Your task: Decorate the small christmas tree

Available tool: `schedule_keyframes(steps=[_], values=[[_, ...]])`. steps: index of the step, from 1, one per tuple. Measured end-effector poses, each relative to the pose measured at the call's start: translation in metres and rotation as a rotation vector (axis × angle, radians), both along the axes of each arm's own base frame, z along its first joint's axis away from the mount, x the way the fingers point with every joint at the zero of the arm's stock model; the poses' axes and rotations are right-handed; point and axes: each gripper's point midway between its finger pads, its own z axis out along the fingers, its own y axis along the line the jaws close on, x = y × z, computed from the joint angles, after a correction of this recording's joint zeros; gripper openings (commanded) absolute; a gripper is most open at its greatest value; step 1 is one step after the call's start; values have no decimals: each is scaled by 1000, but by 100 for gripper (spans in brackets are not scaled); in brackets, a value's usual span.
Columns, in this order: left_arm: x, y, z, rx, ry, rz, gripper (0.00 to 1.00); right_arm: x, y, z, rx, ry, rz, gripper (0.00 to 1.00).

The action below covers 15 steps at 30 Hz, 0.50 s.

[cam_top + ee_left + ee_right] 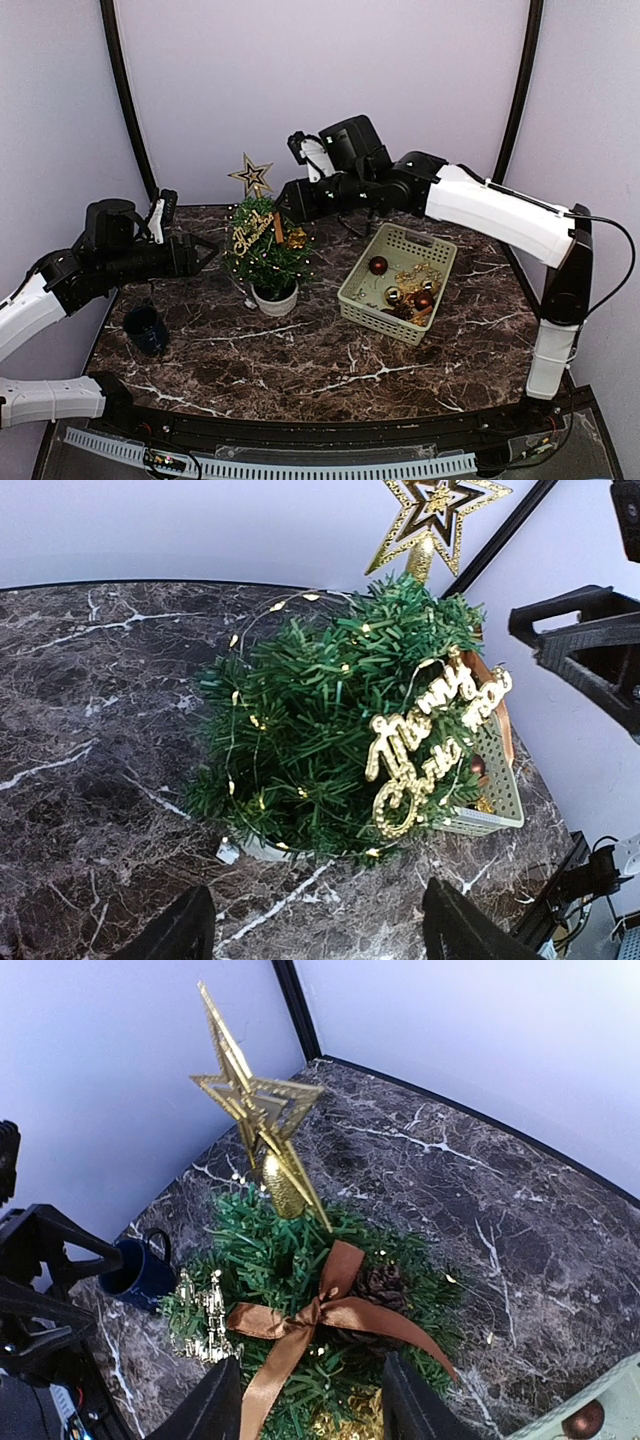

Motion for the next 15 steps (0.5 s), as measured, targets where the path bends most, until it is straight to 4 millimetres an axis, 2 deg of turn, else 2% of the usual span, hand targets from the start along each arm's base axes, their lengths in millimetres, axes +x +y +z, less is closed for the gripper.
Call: schedule_keyframes(steps=[5, 9, 12, 15], values=[[3, 9, -8, 33, 19, 32, 82, -5, -26, 20, 11, -34, -51, 59], [14, 26, -14, 65, 28, 88, 84, -6, -66, 27, 14, -40, -121, 60], [24, 42, -19, 89, 32, 125, 85, 4, -106, 10, -8, -8, -205, 59], [32, 54, -24, 117, 36, 147, 85, 14, -147, -34, -69, 70, -296, 58]])
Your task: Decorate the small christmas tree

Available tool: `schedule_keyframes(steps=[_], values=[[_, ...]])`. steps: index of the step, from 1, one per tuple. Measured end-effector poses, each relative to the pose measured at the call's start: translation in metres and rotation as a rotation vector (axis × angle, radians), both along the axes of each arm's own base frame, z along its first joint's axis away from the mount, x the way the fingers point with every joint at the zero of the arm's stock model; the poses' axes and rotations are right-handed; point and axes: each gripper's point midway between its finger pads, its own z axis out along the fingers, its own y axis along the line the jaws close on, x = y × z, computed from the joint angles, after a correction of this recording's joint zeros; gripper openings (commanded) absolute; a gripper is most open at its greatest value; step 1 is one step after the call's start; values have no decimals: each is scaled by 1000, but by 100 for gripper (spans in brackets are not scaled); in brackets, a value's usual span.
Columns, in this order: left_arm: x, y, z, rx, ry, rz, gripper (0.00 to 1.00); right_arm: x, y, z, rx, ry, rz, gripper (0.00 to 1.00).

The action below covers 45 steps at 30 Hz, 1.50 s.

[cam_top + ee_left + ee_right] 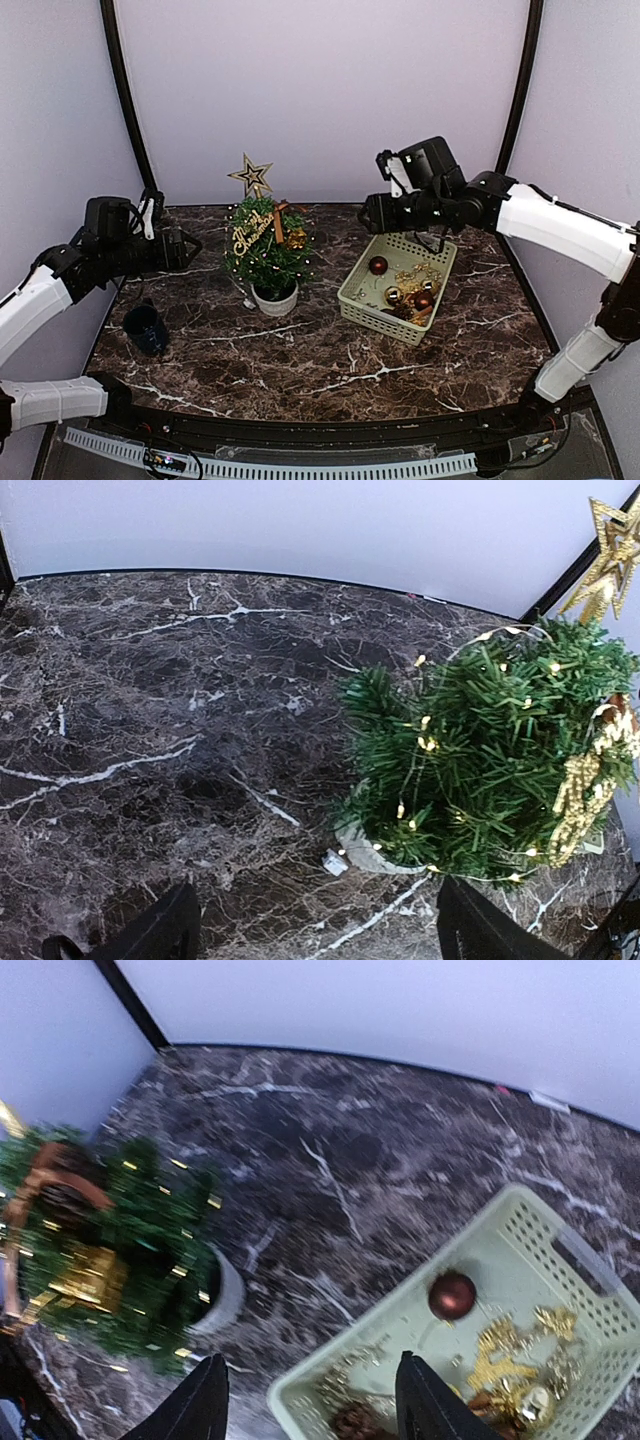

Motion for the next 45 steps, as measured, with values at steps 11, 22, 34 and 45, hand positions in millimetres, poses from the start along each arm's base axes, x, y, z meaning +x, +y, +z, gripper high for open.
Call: schedule_keyframes(steps=[11, 22, 34, 45], values=[[21, 32, -25, 109, 16, 10, 85, -13, -59, -133, -180, 324, -68, 52], [33, 35, -46, 151, 41, -14, 85, -24, -28, -203, -250, 518, 98, 45], [36, 38, -46, 146, 29, -5, 85, -37, -15, -236, -281, 613, 218, 55], [35, 40, -43, 142, 21, 0, 85, -48, -11, -248, -317, 637, 271, 34]])
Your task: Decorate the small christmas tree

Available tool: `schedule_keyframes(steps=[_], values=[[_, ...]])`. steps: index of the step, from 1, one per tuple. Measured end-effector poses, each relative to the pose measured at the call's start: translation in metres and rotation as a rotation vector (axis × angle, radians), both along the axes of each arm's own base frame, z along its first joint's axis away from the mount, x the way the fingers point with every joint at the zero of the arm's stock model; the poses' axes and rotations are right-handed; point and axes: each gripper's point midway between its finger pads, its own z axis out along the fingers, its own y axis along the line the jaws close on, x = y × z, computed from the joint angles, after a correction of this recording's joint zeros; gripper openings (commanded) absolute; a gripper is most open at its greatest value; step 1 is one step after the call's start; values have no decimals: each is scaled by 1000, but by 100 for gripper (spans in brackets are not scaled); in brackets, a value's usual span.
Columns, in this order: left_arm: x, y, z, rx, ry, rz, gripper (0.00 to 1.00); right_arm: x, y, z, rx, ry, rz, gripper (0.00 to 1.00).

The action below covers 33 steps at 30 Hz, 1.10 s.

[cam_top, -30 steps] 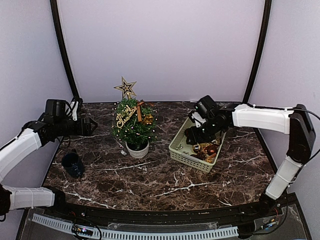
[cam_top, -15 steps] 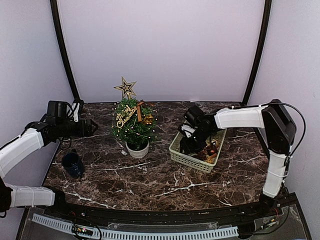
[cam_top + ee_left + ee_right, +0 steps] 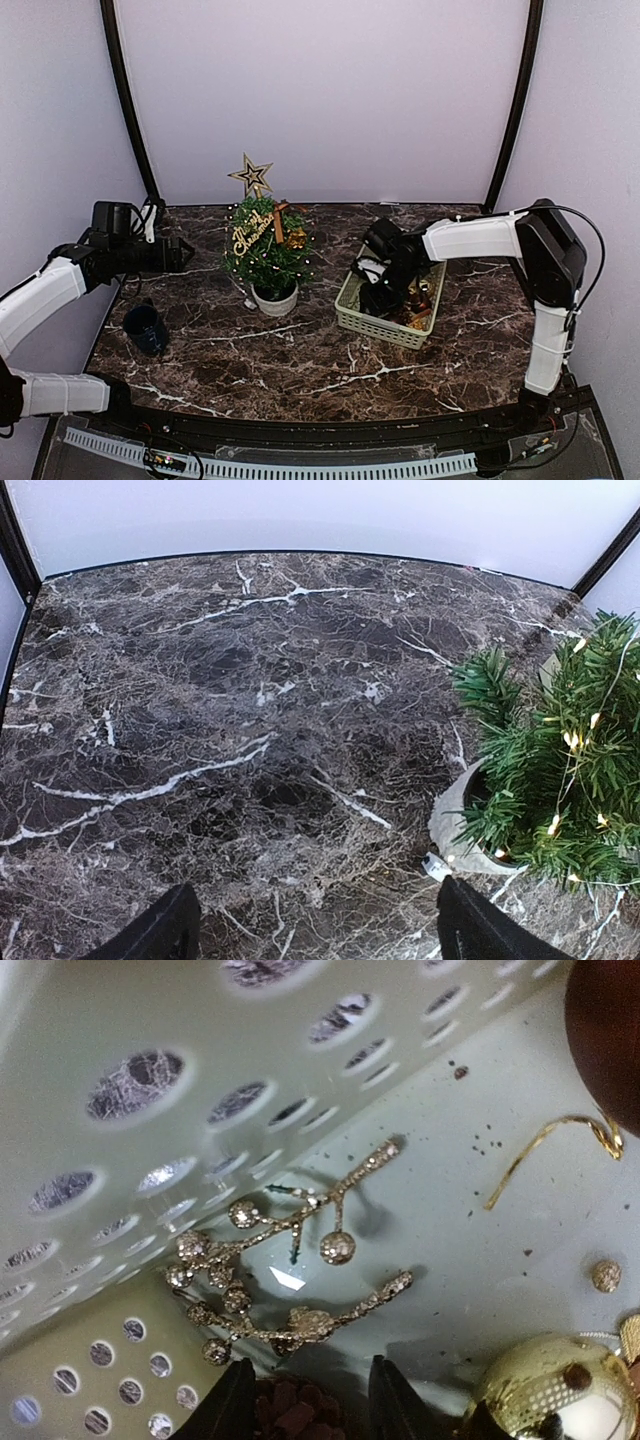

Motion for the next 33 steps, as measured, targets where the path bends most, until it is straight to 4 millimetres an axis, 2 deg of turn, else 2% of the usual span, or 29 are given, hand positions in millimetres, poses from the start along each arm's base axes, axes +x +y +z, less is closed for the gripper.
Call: schedule_keyframes(steps=[6, 12, 18, 22, 24, 26, 28, 33], values=[[-1, 1, 3, -2, -11, 1, 85, -7, -1, 11, 19, 19, -19, 31], [-6, -2, 11, -17, -40, -12, 84, -2, 3, 43, 88, -26, -62, 28], [-12, -12, 25, -63, -72, -67, 80, 10, 7, 75, 172, -89, -114, 27], [-15, -26, 45, -98, -98, -130, 80, 16, 3, 88, 208, -121, -149, 27], [-21, -43, 63, -106, -127, -183, 80, 18, 0, 98, 228, -141, -167, 27], [-32, -72, 85, -120, -161, -274, 79, 21, -2, 111, 254, -171, -181, 27], [-45, -102, 109, -141, -199, -361, 78, 24, -3, 129, 290, -208, -191, 27], [-77, -156, 157, -222, -268, -509, 78, 25, -3, 173, 387, -284, -201, 27]])
